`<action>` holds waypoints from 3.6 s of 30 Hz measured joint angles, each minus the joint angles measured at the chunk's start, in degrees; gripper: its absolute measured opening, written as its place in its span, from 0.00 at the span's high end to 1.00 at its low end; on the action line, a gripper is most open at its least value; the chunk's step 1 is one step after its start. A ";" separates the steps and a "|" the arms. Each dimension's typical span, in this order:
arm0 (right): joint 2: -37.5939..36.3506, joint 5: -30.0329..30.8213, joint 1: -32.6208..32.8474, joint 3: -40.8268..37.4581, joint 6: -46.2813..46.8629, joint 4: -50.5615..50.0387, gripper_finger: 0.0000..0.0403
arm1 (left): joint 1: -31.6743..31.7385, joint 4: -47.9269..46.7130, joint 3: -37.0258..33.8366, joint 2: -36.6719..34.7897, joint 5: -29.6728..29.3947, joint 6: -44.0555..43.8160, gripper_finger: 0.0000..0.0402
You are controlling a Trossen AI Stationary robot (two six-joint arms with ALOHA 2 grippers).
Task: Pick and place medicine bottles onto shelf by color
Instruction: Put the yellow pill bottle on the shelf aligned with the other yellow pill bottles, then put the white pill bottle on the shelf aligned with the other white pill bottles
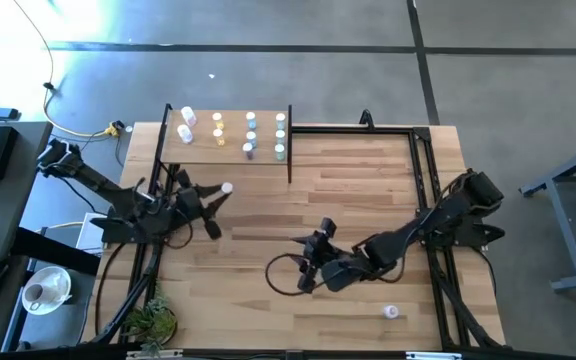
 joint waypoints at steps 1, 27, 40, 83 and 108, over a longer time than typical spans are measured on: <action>-0.33 1.07 0.47 0.00 -0.02 -0.59 0.57 | 0.99 -1.73 -0.01 -1.20 0.01 -1.13 0.79; -1.33 5.36 2.94 0.00 -0.44 -2.80 0.57 | 30.34 11.63 -14.78 -7.56 10.54 -7.66 0.79; -1.28 5.36 2.94 0.00 -0.44 -3.02 0.57 | 37.08 12.93 -15.14 -1.56 9.93 -9.76 0.79; -1.26 5.36 2.92 0.00 -0.44 -3.48 0.57 | 41.35 19.25 -15.22 7.59 9.91 -13.23 0.67; -1.26 5.36 2.94 0.00 -0.44 -3.52 0.57 | 41.33 20.37 -15.14 7.52 9.91 -13.19 0.52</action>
